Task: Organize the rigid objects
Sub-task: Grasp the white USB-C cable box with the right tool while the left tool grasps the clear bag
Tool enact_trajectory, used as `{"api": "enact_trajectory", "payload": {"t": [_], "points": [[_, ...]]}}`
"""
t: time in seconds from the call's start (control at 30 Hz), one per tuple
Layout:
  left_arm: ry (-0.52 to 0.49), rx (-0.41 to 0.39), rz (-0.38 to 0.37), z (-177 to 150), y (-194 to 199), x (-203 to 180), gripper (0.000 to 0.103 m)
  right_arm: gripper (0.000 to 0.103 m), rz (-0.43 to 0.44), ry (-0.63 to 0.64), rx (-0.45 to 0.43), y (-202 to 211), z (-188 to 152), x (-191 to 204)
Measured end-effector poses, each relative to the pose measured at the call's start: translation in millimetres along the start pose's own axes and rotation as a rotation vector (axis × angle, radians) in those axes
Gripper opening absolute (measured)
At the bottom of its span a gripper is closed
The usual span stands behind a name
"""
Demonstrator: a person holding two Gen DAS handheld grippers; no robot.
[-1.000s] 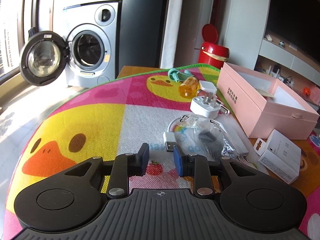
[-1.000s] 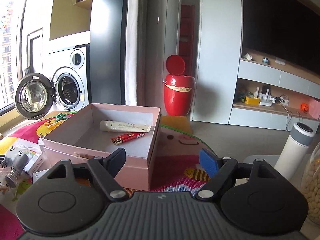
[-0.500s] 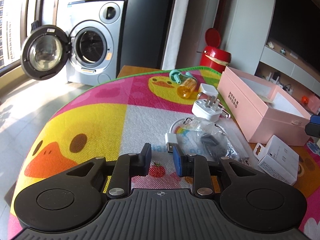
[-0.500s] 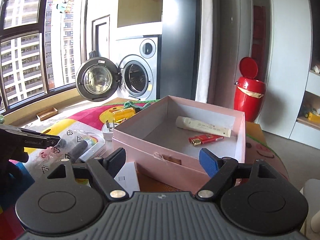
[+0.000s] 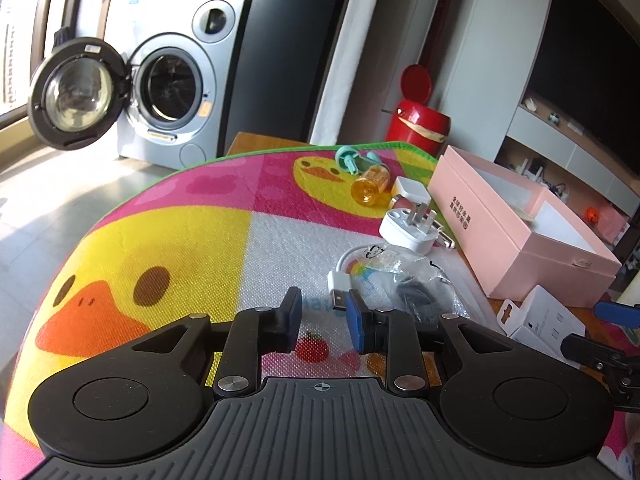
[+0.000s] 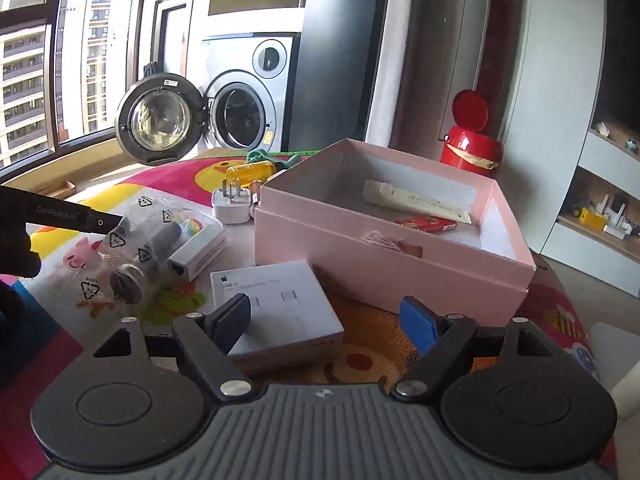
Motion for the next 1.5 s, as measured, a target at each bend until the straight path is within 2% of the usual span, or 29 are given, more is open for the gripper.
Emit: {"api": "enact_trajectory", "payload": {"t": [0.07, 0.27, 0.33, 0.63, 0.7, 0.8, 0.9, 0.97, 1.03, 1.13, 1.23, 1.3, 1.4, 1.5], "points": [[0.004, -0.001, 0.005, 0.9, -0.1, 2.2, 0.028, 0.083, -0.023, -0.009, 0.000, 1.6, -1.2, 3.9], [-0.004, 0.001, 0.017, -0.7, -0.1, -1.8, 0.027, 0.086, -0.018, -0.034, -0.007, 7.0, -4.9, 2.9], [0.001, 0.002, 0.015, -0.9, 0.0, -2.5, 0.027, 0.091, 0.005, -0.049, -0.006, 4.3, -4.6, -2.3], [0.000, 0.000, 0.028, -7.1, 12.7, -1.2, 0.027, 0.093, 0.077, -0.140, 0.019, 1.0, -9.3, -11.3], [0.011, -0.002, 0.036, -7.0, 13.4, -3.5, 0.021, 0.095, 0.119, -0.162, 0.041, -1.0, -10.2, -11.3], [-0.025, -0.005, 0.068, -6.1, 11.8, -11.8, 0.021, 0.096, 0.204, -0.102, 0.122, -15.9, -5.2, -5.4], [-0.029, -0.020, 0.088, -6.3, 25.6, -20.4, 0.023, 0.096, 0.218, -0.002, 0.145, -27.4, 5.8, 1.2], [0.024, -0.014, 0.026, -2.7, 43.8, -26.7, 0.023, 0.093, 0.235, 0.038, 0.151, -32.7, 10.1, 1.6], [0.040, 0.014, -0.009, -0.8, 52.4, -42.6, 0.023, 0.084, 0.242, 0.045, 0.155, -35.1, 9.6, 0.0], [-0.015, 0.065, 0.030, -3.9, 41.7, -72.3, 0.023, 0.072, 0.233, 0.058, 0.141, -27.2, 5.1, -3.4], [-0.091, 0.102, 0.076, -11.4, 17.0, -94.3, 0.027, 0.070, 0.210, 0.029, 0.139, -15.3, -3.4, -8.9], [-0.109, 0.094, 0.102, -15.1, 5.3, -99.8, 0.033, 0.070, 0.170, 0.022, 0.129, -5.7, -12.1, -11.8], [-0.161, 0.066, 0.115, -15.7, -1.8, -103.3, 0.033, 0.073, 0.122, -0.032, 0.153, 1.8, -18.1, -19.4], [-0.211, 0.085, 0.097, -14.8, -2.6, -98.4, 0.033, 0.086, 0.134, -0.048, 0.162, -0.4, -19.2, -22.5]]}}
Point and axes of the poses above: each gripper's, at about its wrist camera, not at the fingertips, and y roughly against the way its jaws point, x to its left, z to its top, the point moved 1 cm from there along -y, roughly the way its jaws point, and after that the axes turned 8 degrees about y, right-handed, at the moved point
